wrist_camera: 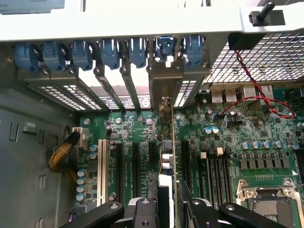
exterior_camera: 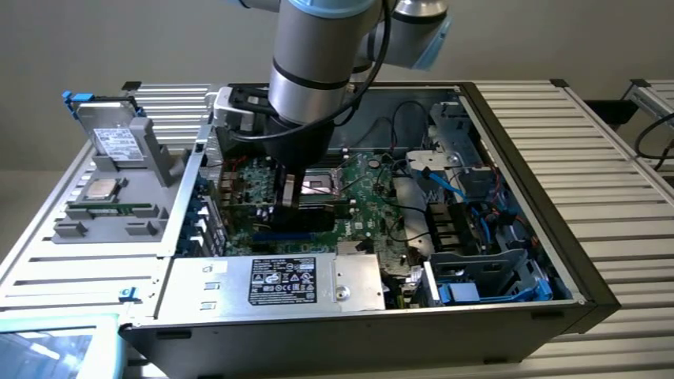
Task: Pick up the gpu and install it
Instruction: 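Insert the gpu into the slot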
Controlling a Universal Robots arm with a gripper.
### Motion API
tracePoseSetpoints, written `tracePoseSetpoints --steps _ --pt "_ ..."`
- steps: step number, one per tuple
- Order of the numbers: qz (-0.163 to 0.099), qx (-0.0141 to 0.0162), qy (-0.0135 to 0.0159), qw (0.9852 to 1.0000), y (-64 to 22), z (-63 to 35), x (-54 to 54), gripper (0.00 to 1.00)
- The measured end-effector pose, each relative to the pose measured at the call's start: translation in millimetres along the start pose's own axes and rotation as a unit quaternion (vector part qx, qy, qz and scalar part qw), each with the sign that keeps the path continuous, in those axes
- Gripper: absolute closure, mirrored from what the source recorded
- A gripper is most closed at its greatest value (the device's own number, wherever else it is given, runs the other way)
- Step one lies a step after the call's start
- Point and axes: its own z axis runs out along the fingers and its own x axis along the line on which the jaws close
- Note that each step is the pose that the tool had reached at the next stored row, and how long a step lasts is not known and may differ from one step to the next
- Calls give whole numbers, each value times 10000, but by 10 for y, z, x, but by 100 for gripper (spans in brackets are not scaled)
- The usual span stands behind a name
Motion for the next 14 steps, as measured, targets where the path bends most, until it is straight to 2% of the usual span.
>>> tracePoseSetpoints --steps 5,10,14 --pt "-2 0 0 10000 2 0 -4 72" --pt "-81 1 18 10000 3 1 -4 72" --pt "-81 1 19 10000 4 1 -8 72"
